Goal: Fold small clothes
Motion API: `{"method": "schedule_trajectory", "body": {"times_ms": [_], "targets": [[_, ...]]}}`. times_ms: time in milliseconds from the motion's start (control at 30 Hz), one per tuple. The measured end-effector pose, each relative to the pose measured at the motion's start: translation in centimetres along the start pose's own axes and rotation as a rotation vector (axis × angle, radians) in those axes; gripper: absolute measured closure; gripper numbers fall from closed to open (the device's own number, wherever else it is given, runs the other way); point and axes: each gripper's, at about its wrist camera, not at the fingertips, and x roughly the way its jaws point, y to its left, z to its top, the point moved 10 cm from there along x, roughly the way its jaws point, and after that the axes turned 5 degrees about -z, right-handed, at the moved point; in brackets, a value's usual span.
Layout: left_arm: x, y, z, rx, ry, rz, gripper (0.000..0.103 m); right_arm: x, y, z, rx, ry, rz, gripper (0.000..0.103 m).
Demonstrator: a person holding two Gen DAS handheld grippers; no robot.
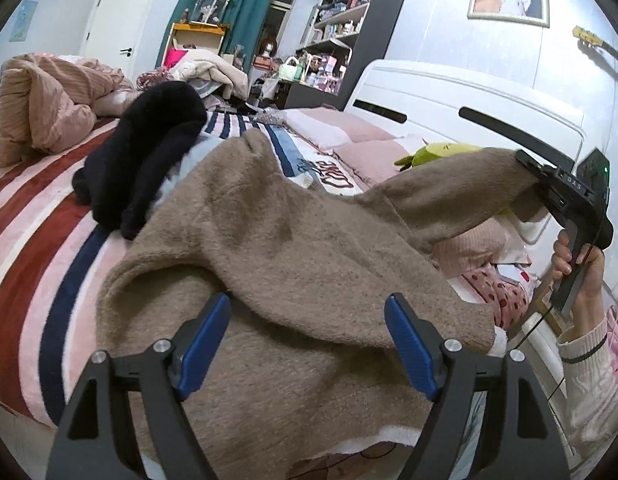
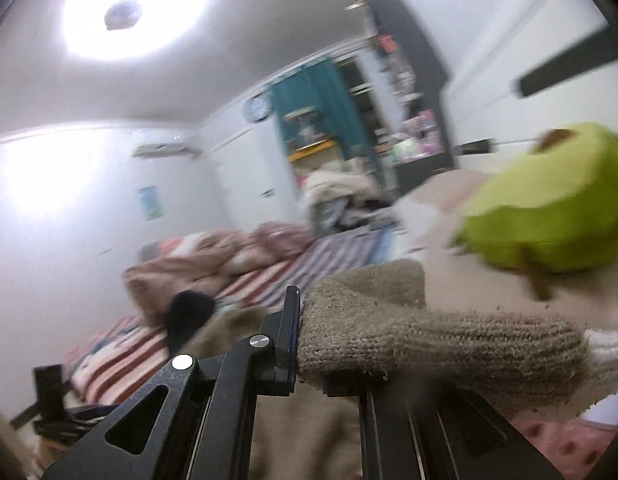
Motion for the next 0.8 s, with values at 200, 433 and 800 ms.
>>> {"method": "schedule_trajectory", "body": {"times_ms": [200,433,800], "targets": [[-2.1,1.5,0.0,-0.022,-0.045,0.003,0.024,7.3,12.9,-9.1,-0.228,0.295,0.150,0.098],[-3.6,3.3,-0.8,-0.049,-0.054,0.023,0.022,12.1,15.5,-25.2,-0.330,0.705,0.129,0.082],[-2.8,3.0,0.1,-0.059,-0.077,0.004,0.022,4.3,9.1,-15.4,-0.128,0.448,0.023,0.018]]}}
